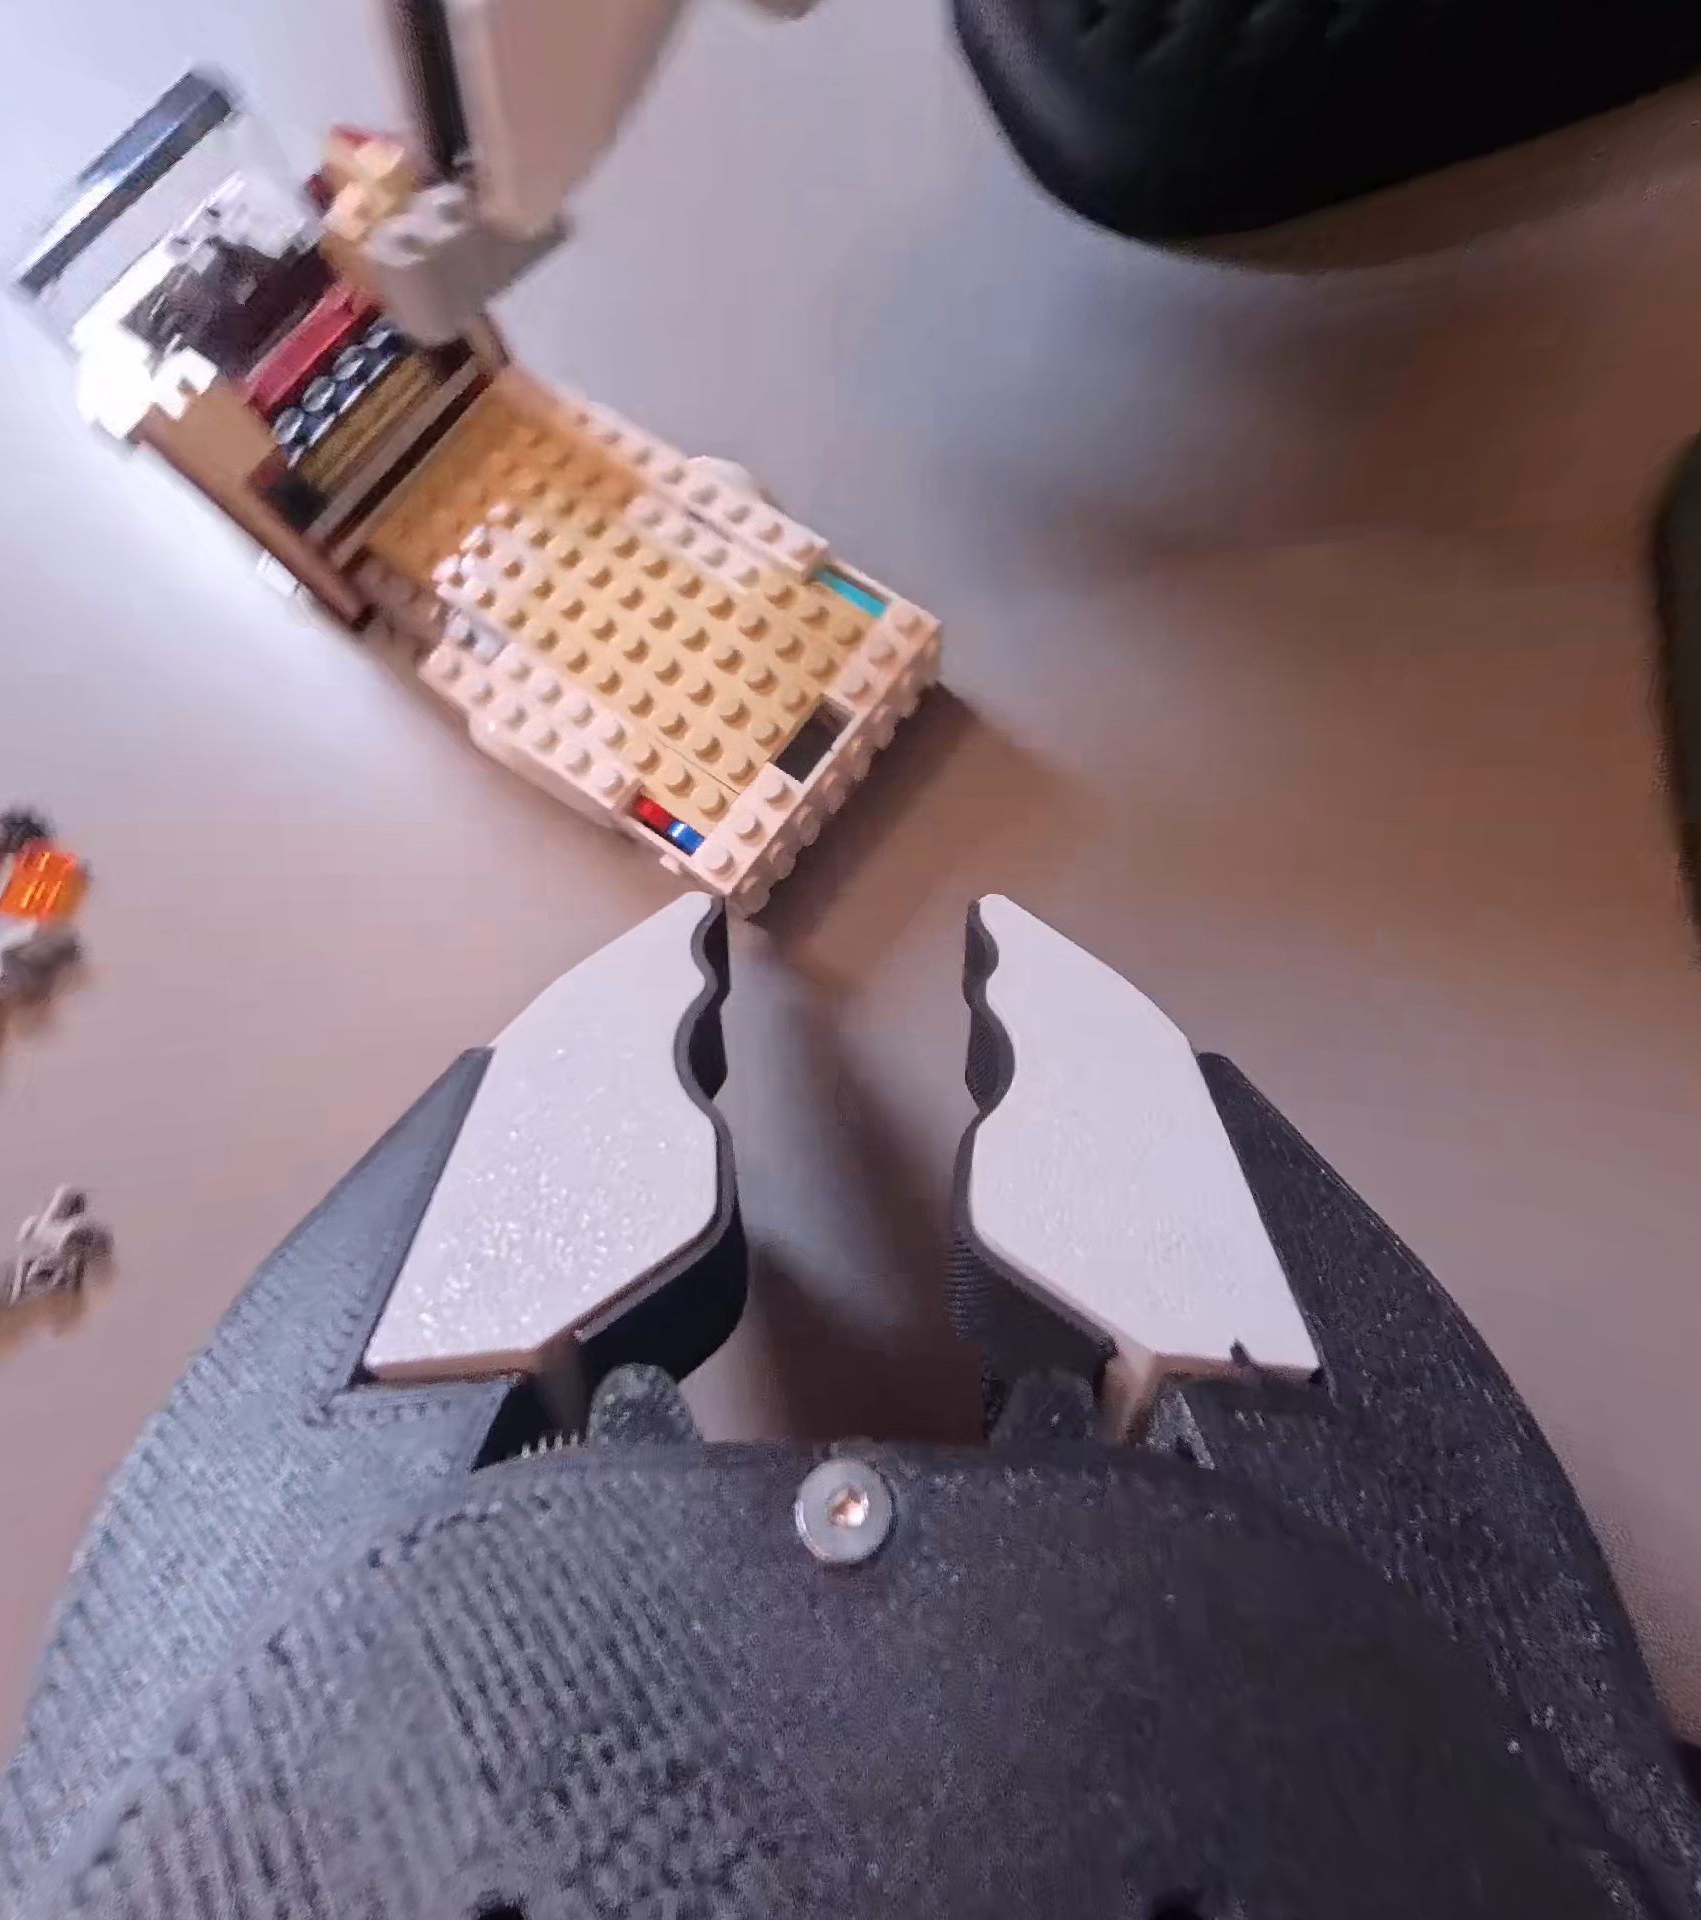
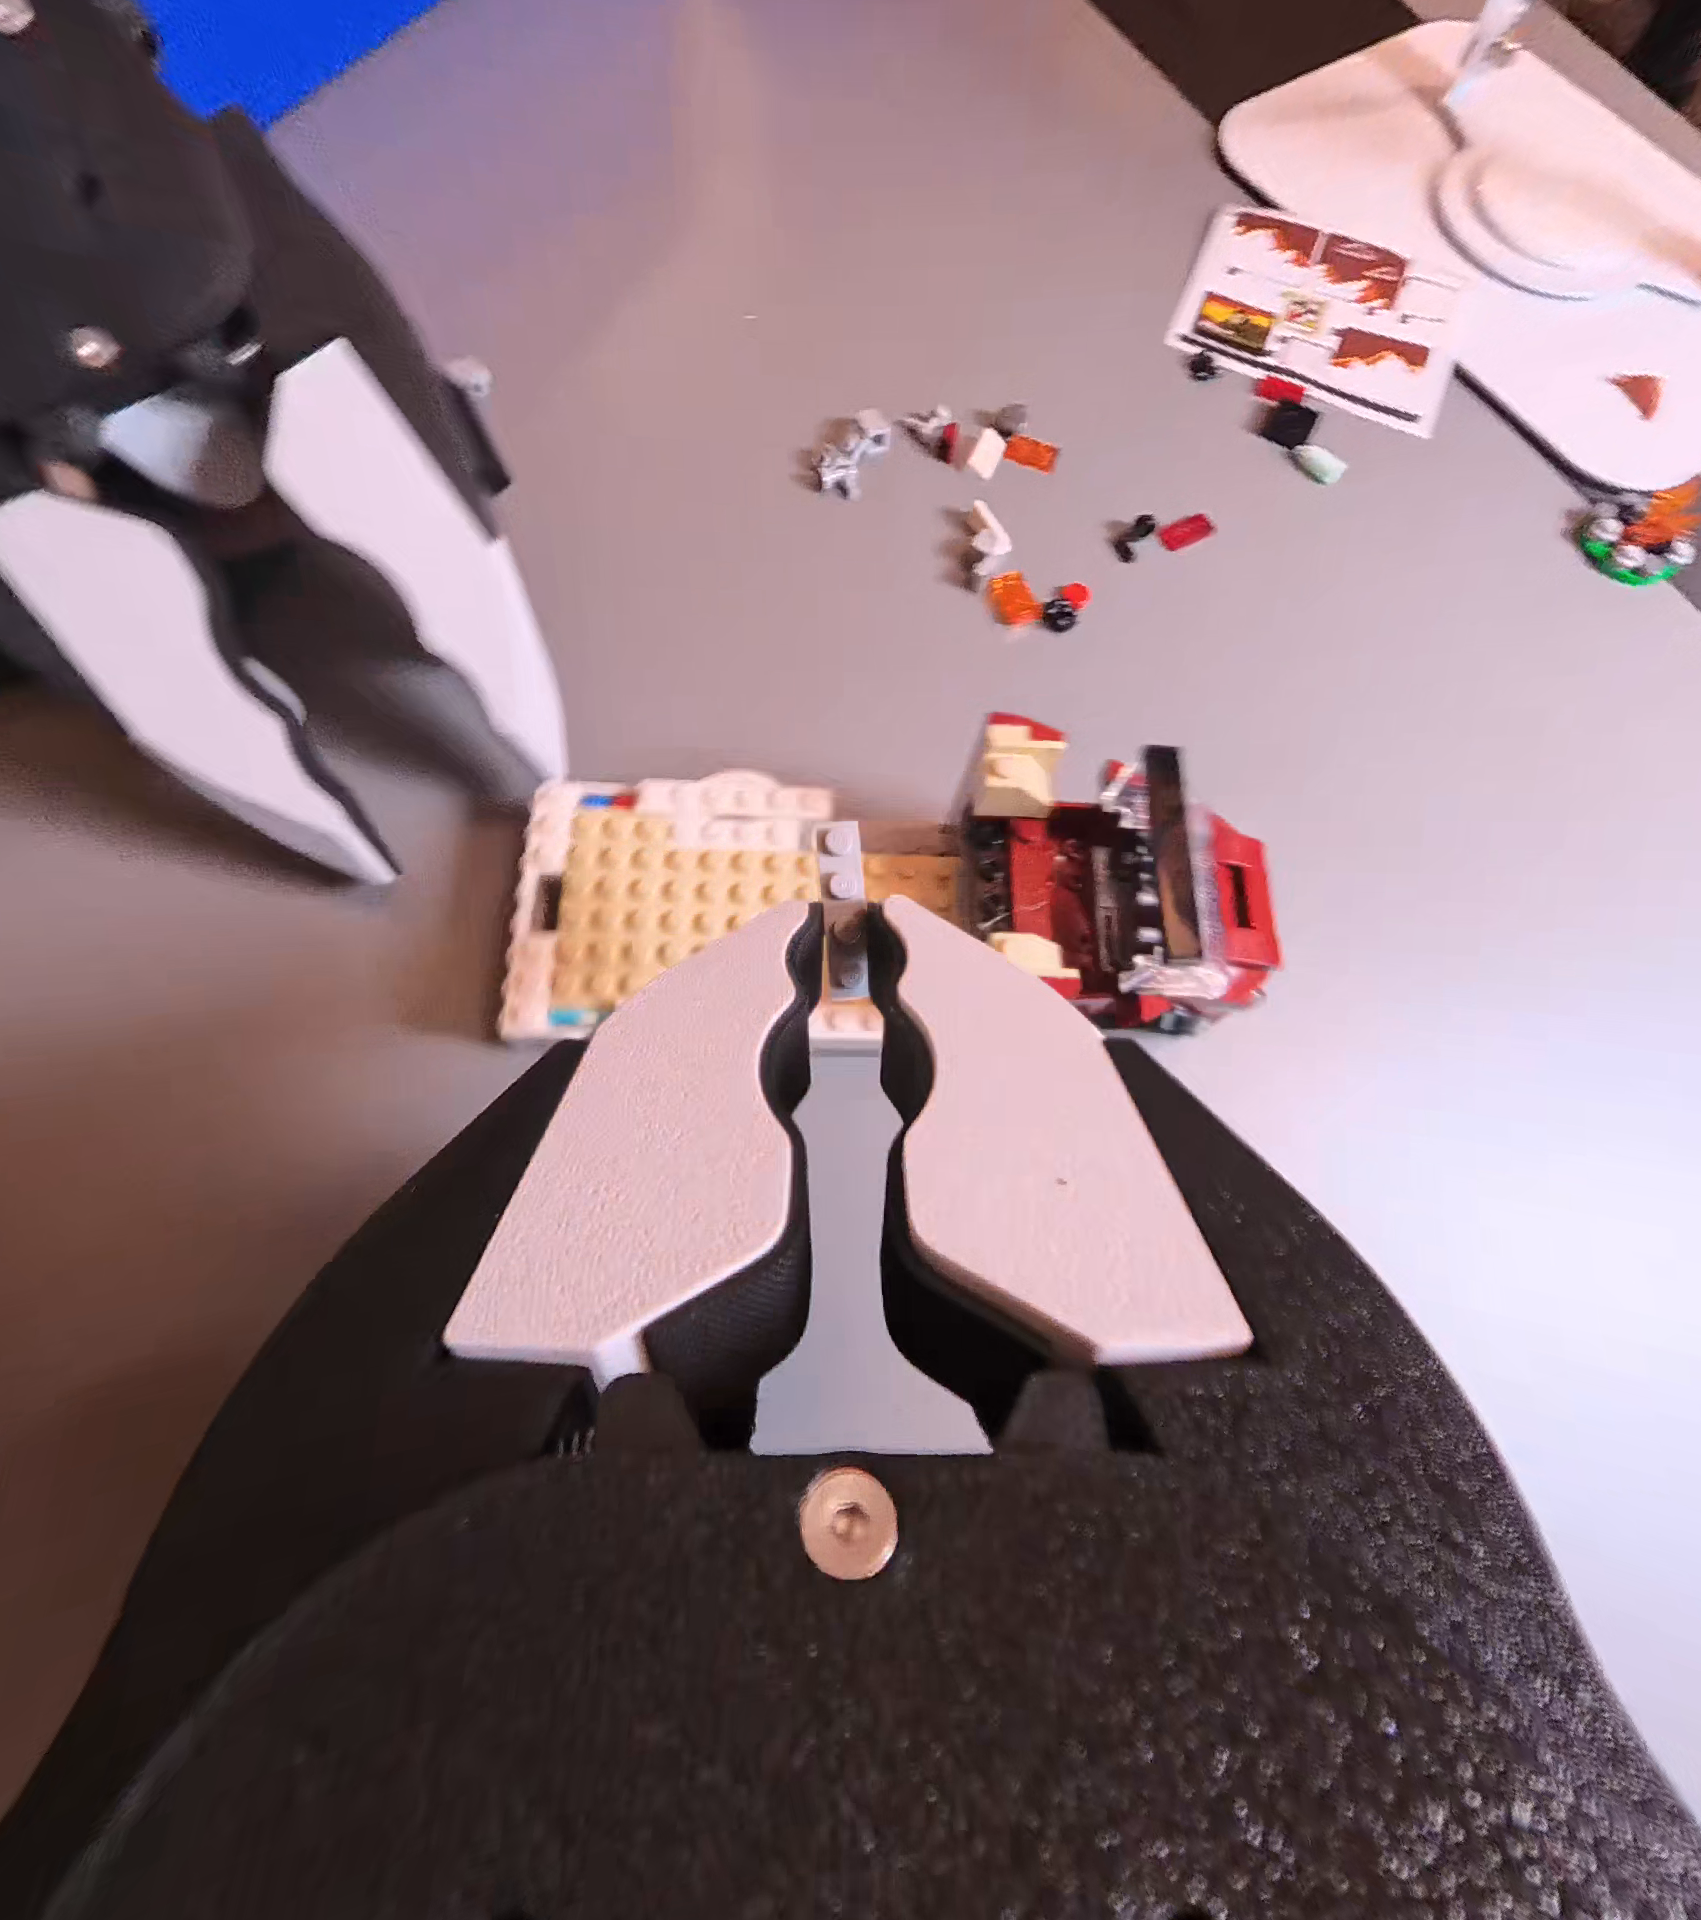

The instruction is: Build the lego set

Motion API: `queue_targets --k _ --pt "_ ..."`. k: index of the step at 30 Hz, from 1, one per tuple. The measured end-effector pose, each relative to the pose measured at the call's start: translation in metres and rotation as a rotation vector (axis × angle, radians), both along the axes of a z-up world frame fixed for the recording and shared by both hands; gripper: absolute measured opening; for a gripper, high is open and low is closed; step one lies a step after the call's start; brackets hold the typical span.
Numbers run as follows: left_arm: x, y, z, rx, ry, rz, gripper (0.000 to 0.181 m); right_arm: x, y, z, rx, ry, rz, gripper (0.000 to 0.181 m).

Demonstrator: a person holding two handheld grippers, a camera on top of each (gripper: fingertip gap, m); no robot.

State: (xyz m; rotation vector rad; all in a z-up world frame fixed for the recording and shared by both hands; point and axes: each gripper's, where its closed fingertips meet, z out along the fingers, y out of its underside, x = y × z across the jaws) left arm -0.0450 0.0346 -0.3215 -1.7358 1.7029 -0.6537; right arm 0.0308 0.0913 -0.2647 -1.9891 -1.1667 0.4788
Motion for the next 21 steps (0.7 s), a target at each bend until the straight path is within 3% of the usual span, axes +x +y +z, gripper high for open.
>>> queue_targets --k 3,13,21 --pt "0.008 -0.003 0.008 -0.001 -0.050 -0.012 0.038 0.006 0.008 0.006 0.011 0.007 -0.034 0.008" --pt "0.005 0.029 0.019 -0.046 -0.183 0.165 0.043 0.015 0.030 0.016 0.042 -0.053 -0.029 0.008" --pt "-0.011 0.061 0.044 -0.038 -0.380 0.347 0.038 0.009 0.042 0.015 0.016 -0.123 0.023 0.008"
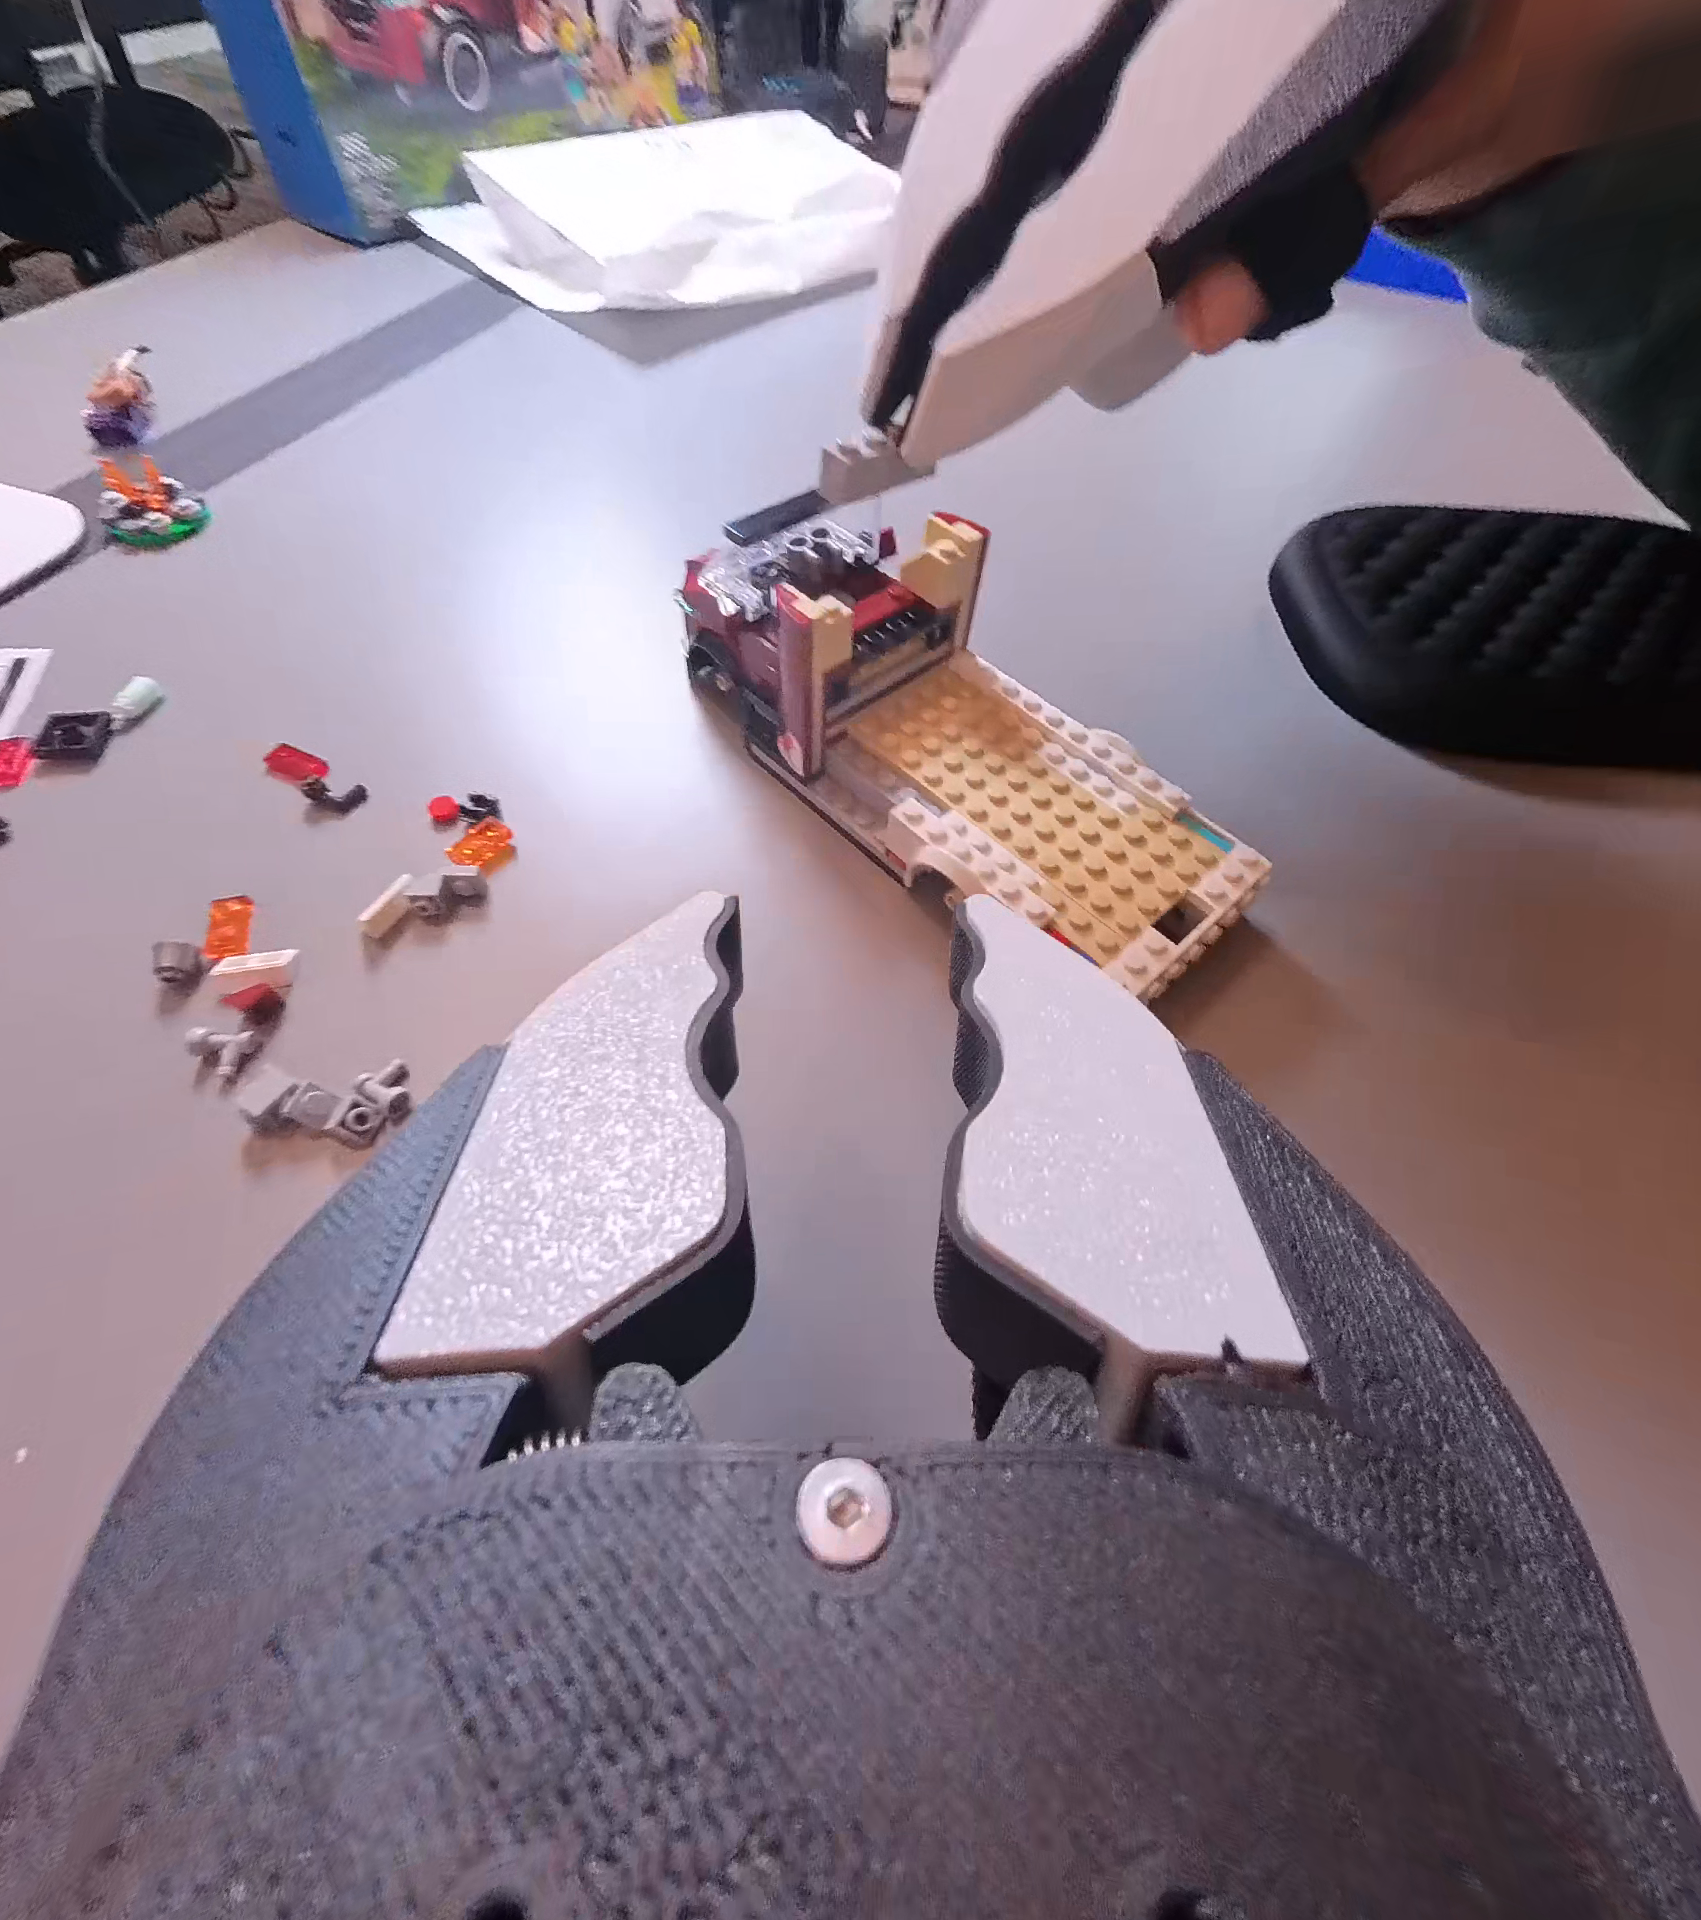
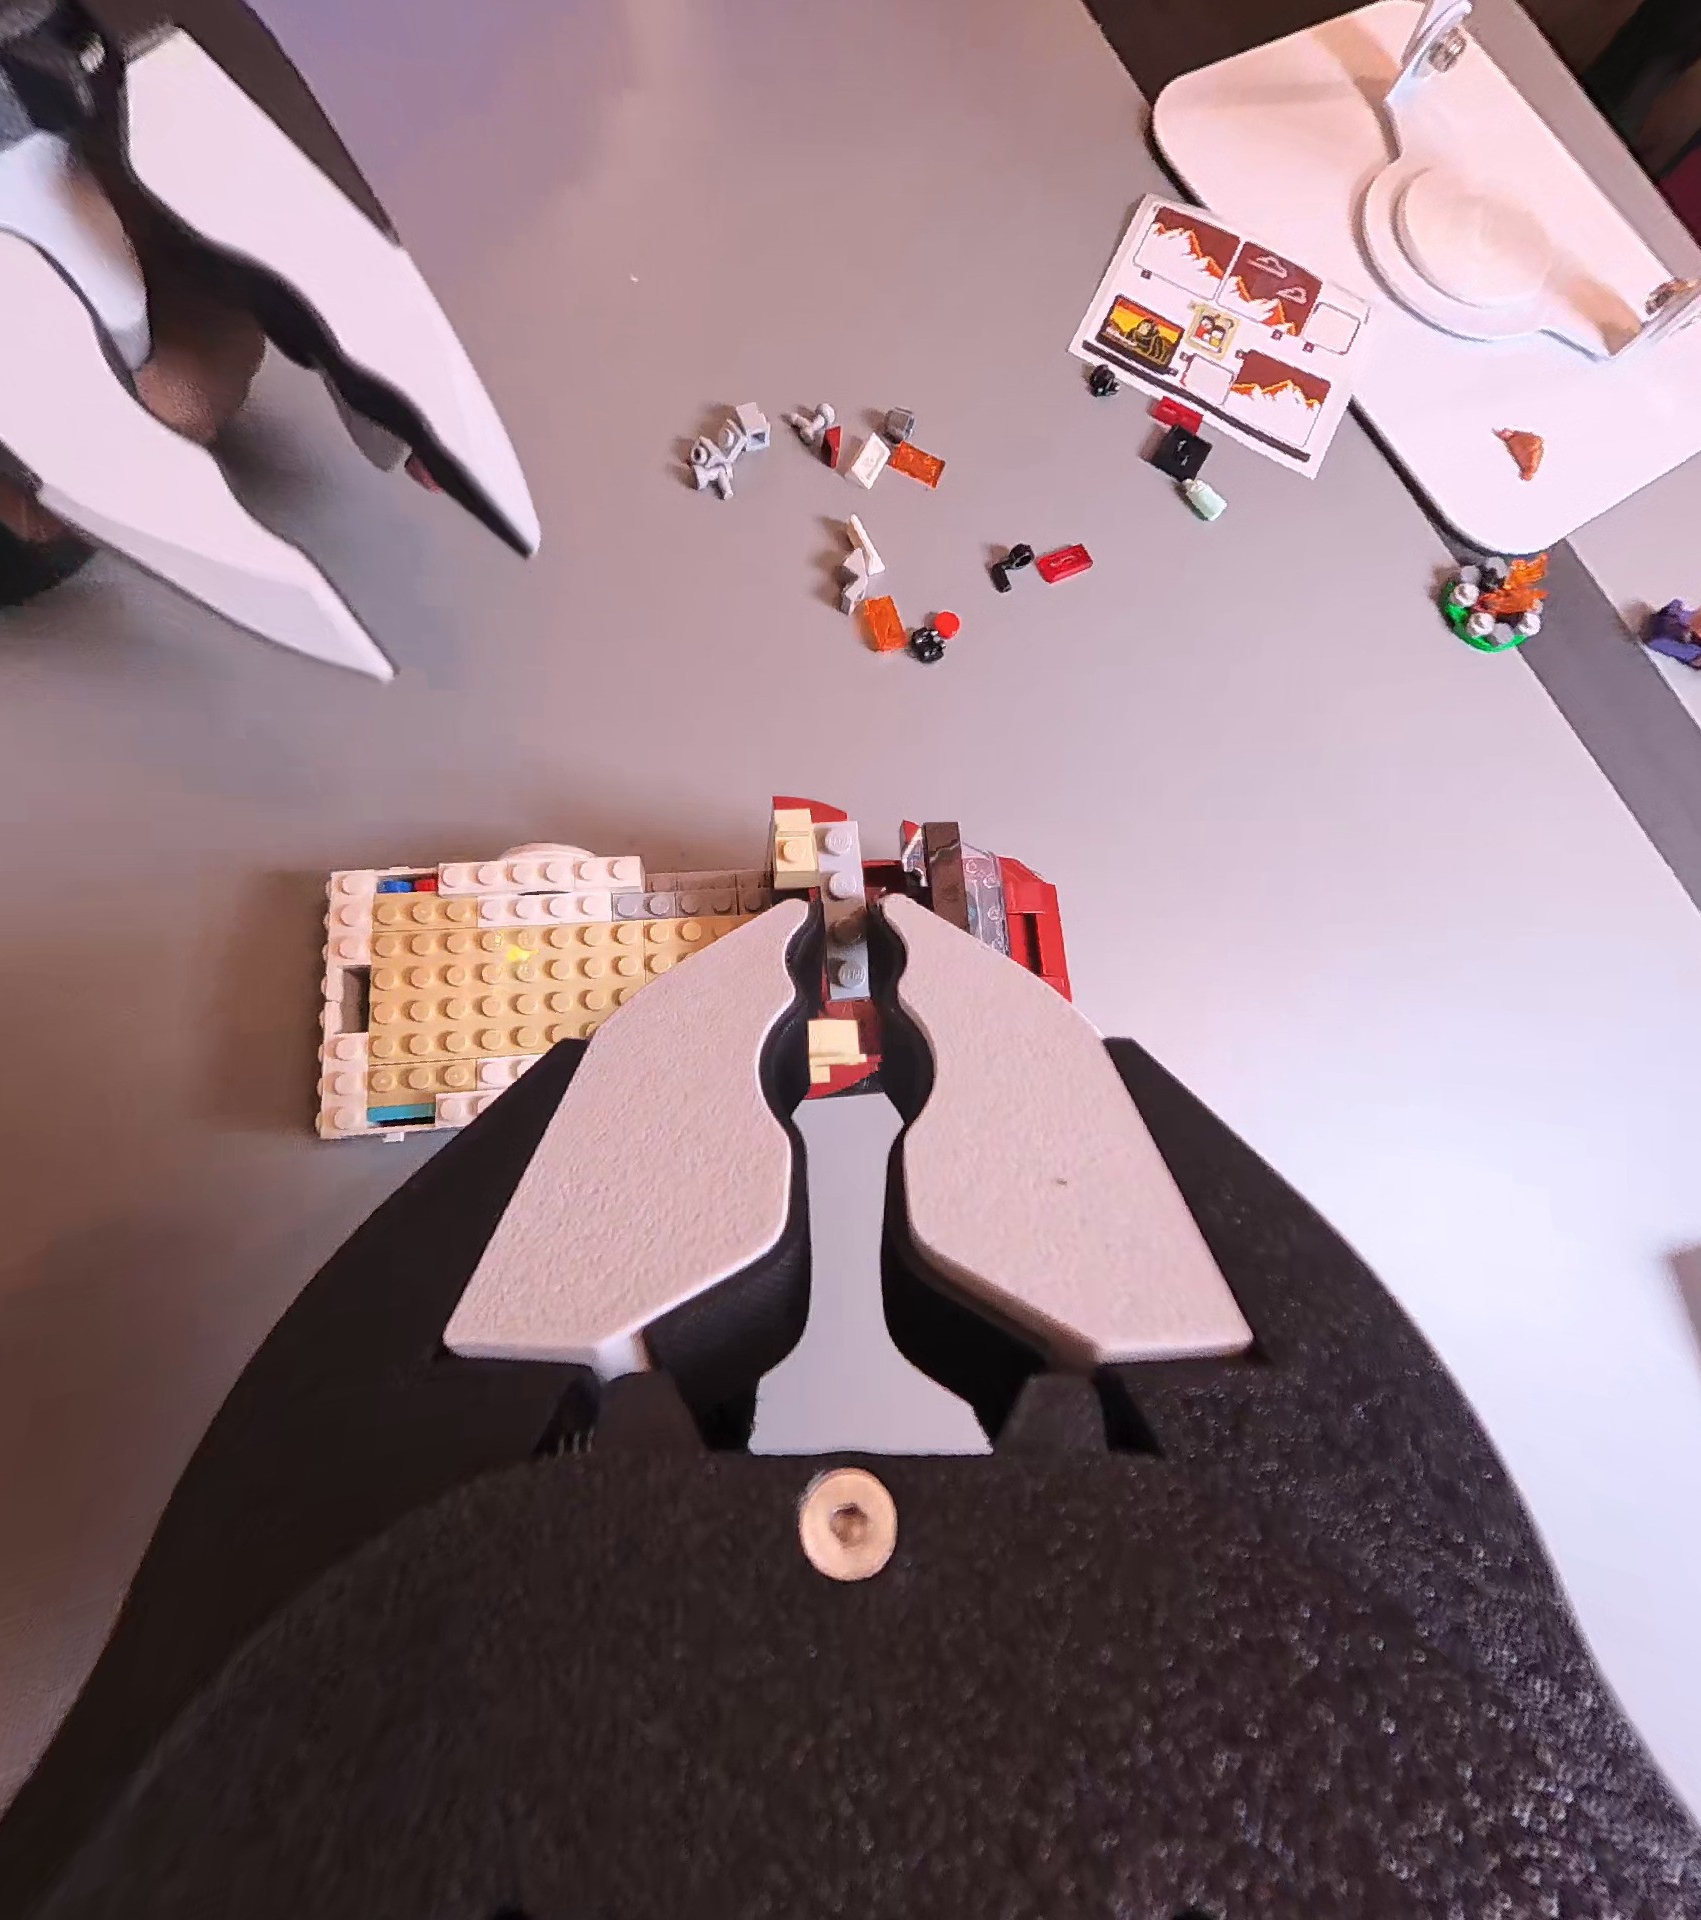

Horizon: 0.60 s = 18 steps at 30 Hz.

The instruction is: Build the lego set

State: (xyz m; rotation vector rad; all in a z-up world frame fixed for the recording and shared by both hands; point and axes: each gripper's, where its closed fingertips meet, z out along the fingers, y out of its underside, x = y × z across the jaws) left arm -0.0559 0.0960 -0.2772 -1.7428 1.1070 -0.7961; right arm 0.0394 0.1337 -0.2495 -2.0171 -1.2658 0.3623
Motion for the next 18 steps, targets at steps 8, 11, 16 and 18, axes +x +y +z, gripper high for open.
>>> queue_targets --k 8,11,16,18 --pt "-0.009 0.010 0.006 -0.018 -0.062 0.052 0.040 -0.003 0.000 -0.009 -0.053 -0.027 0.011 0.008" --pt "-0.008 0.009 0.004 -0.009 -0.049 0.041 0.040 -0.007 -0.005 -0.011 -0.062 -0.024 0.023 0.008" --pt "-0.006 0.006 0.001 0.011 -0.017 0.029 0.040 -0.008 -0.009 -0.019 -0.061 -0.048 0.019 0.008" --pt "-0.005 0.006 0.000 0.013 -0.012 0.026 0.040 -0.008 -0.011 -0.023 -0.058 -0.064 0.014 0.008"
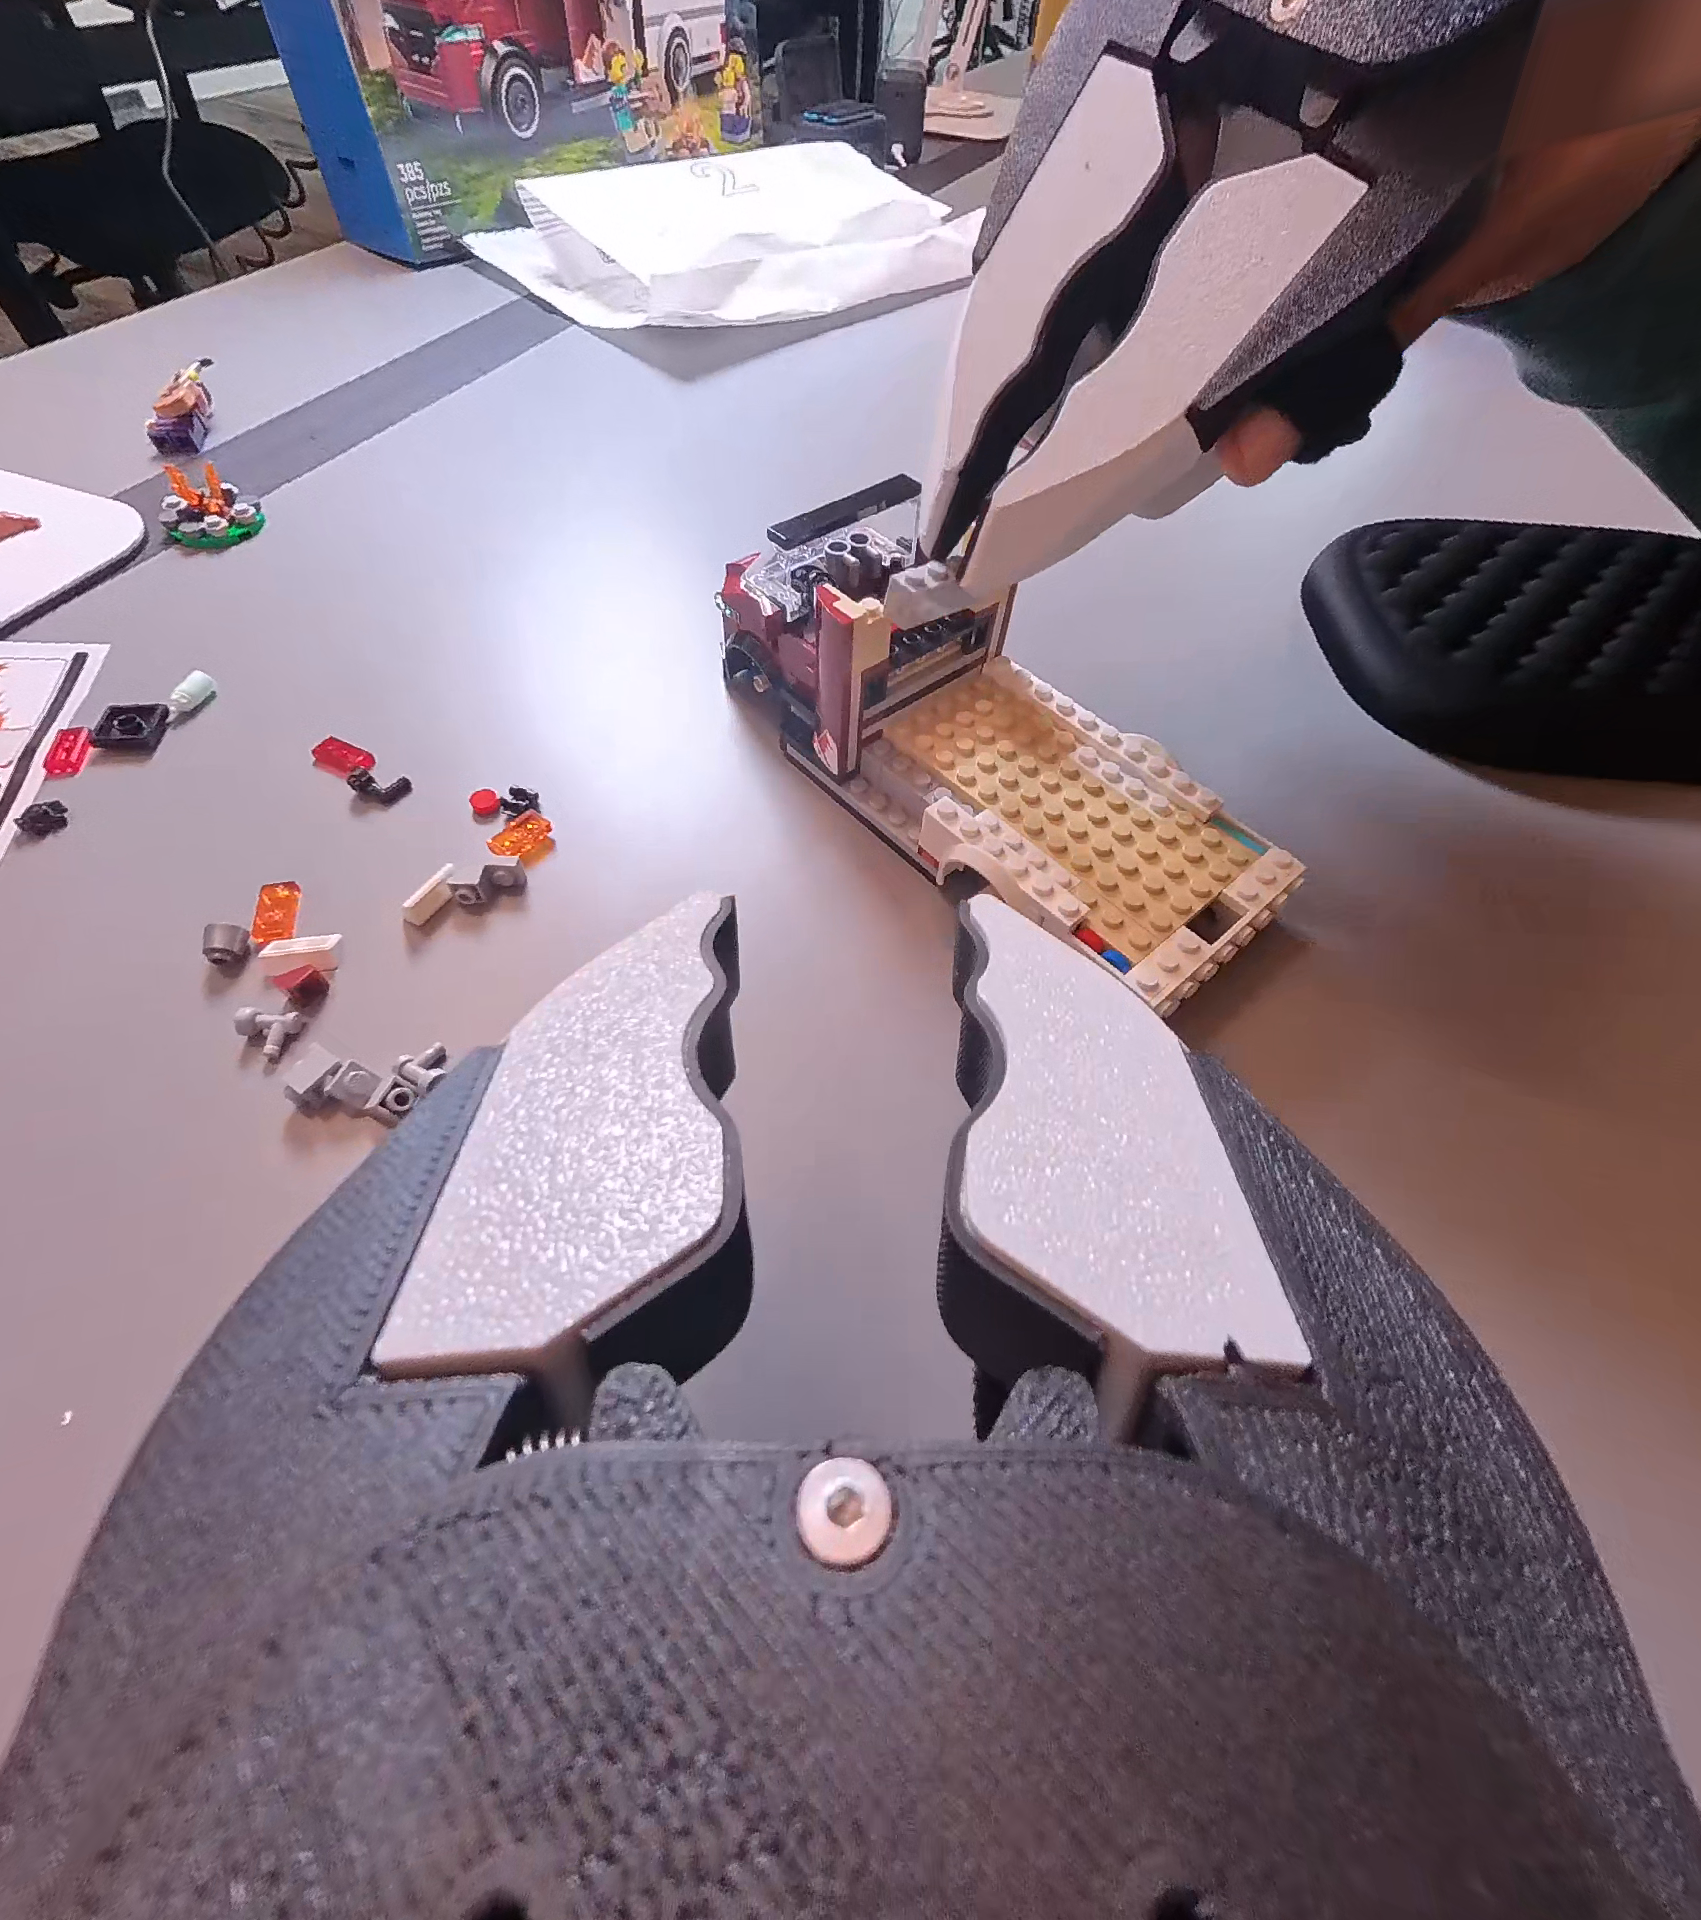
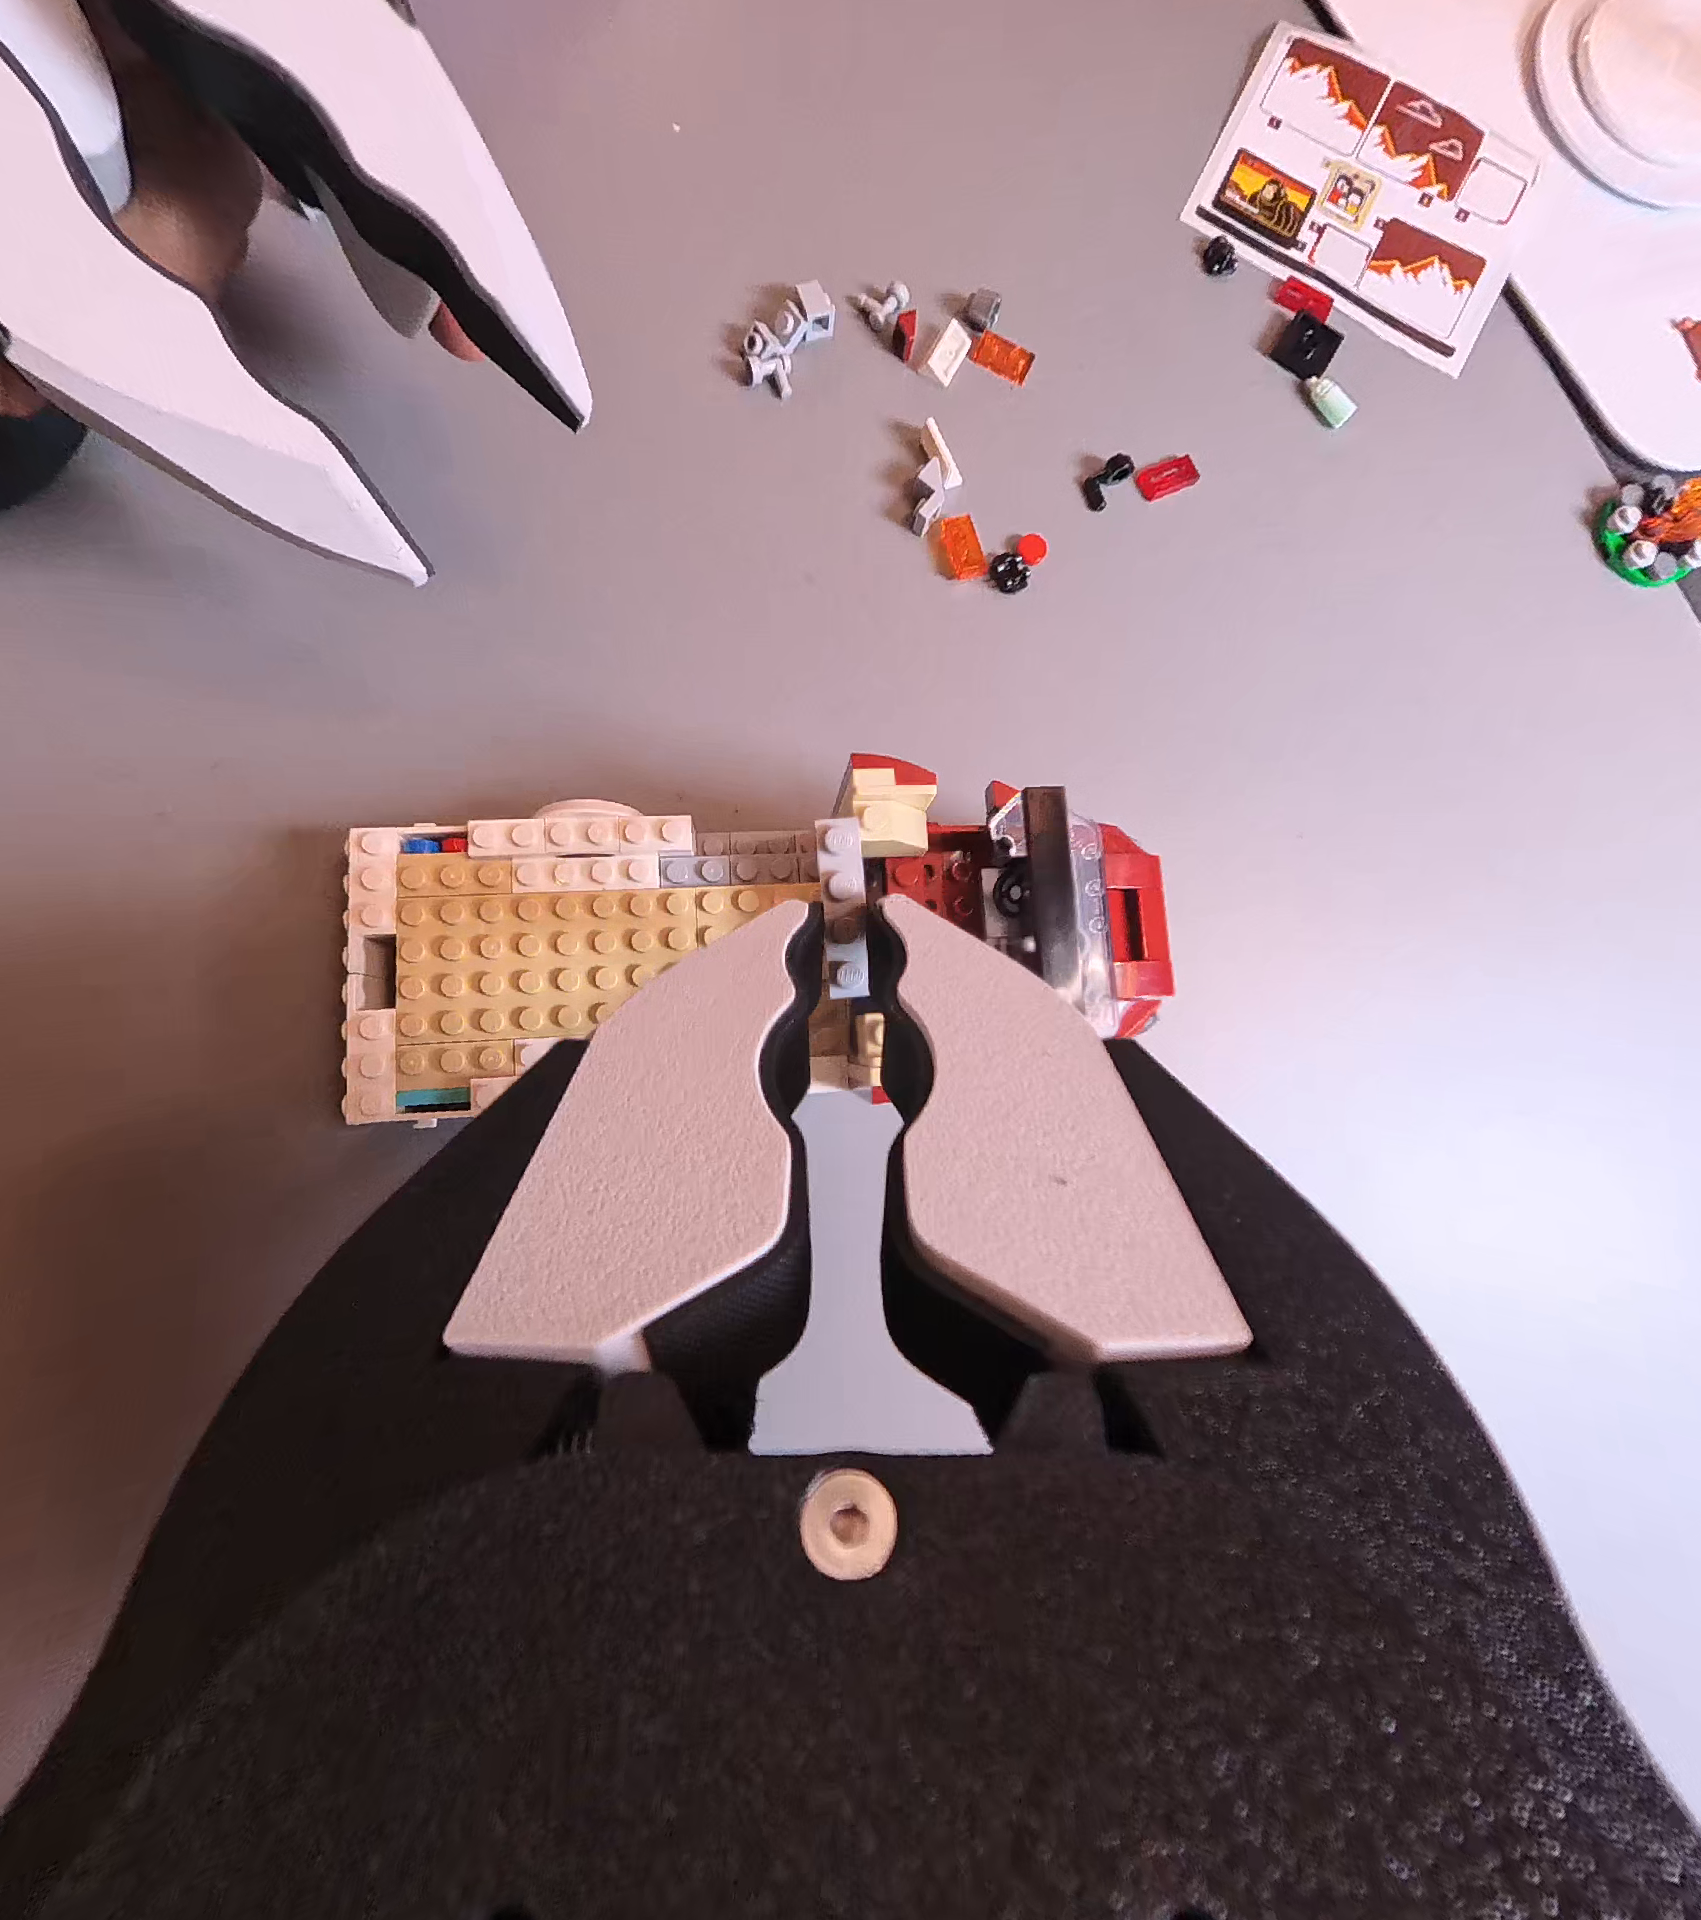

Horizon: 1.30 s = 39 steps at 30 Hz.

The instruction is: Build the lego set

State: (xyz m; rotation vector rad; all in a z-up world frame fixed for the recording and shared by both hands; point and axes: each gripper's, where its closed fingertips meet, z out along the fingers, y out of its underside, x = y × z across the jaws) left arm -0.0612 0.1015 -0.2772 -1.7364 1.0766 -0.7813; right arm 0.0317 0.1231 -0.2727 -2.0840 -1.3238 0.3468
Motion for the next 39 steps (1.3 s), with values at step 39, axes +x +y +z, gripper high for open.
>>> queue_targets --k 39 --pt "0.003 -0.007 -0.005 0.041 0.050 -0.040 0.039 0.007 0.001 -0.029 0.087 -0.302 -0.121 0.008"
